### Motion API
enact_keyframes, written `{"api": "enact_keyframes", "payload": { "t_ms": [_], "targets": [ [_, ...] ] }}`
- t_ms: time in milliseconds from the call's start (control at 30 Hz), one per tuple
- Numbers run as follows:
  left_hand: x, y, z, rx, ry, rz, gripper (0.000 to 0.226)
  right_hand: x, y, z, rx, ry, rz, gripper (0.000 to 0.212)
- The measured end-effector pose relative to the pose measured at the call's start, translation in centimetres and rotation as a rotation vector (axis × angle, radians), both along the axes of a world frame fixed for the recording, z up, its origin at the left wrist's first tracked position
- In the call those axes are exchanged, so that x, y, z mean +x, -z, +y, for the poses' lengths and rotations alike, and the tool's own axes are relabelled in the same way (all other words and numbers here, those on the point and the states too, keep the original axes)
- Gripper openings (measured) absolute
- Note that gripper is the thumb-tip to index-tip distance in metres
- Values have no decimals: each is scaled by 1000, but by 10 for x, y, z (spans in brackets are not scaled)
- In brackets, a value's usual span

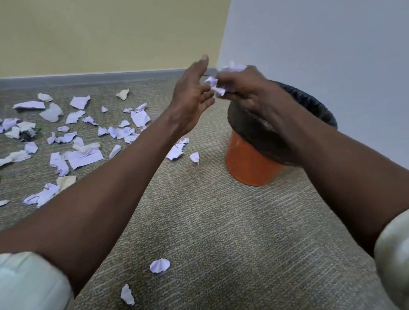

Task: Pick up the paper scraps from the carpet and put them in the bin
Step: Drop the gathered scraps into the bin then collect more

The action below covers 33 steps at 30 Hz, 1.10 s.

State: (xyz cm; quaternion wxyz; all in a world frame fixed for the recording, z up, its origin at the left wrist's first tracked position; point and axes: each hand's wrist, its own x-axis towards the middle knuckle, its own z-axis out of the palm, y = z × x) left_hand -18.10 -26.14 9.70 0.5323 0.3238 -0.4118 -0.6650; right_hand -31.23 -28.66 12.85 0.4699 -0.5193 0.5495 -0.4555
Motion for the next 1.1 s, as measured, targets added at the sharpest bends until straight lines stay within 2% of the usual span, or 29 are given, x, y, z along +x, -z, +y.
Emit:
{"api": "enact_keyframes", "payload": {
  "t_ms": [67,133,233,333,400,533,633,667,700,833,933,1100],
  "targets": [
    [-14,-13,5,-20,10,-60,35,-31,-11,-5,-39,125,-51,22],
    [-26,-14,9,-19,34,-90,48,-60,-16,-11,-67,279,-4,15],
    [-33,1,15,-39,88,-196,60,-91,-13,-15,-77,461,228,13],
    [-33,13,20,-42,115,-257,45,-113,-3,-12,-31,550,627,15],
    [-35,16,22,-41,111,-270,37,-124,9,-15,-25,526,700,14],
    [-36,18,24,-45,92,-282,34,-134,20,-12,78,382,519,48],
    [-34,22,24,-37,65,-293,28,-140,23,-22,162,451,629,97],
    [-33,23,24,-29,54,-294,26,-139,22,-24,160,448,638,102],
    [-31,25,24,-19,44,-290,23,-140,24,-29,149,449,634,99],
    [-27,33,24,15,19,-267,19,-128,24,-36,-12,509,717,61],
    [-24,40,23,36,-1,-273,30,-121,24,-44,-156,513,764,49],
    [-14,52,22,70,-34,-286,26,-95,28,-50,-435,449,832,33]
  ]
}}
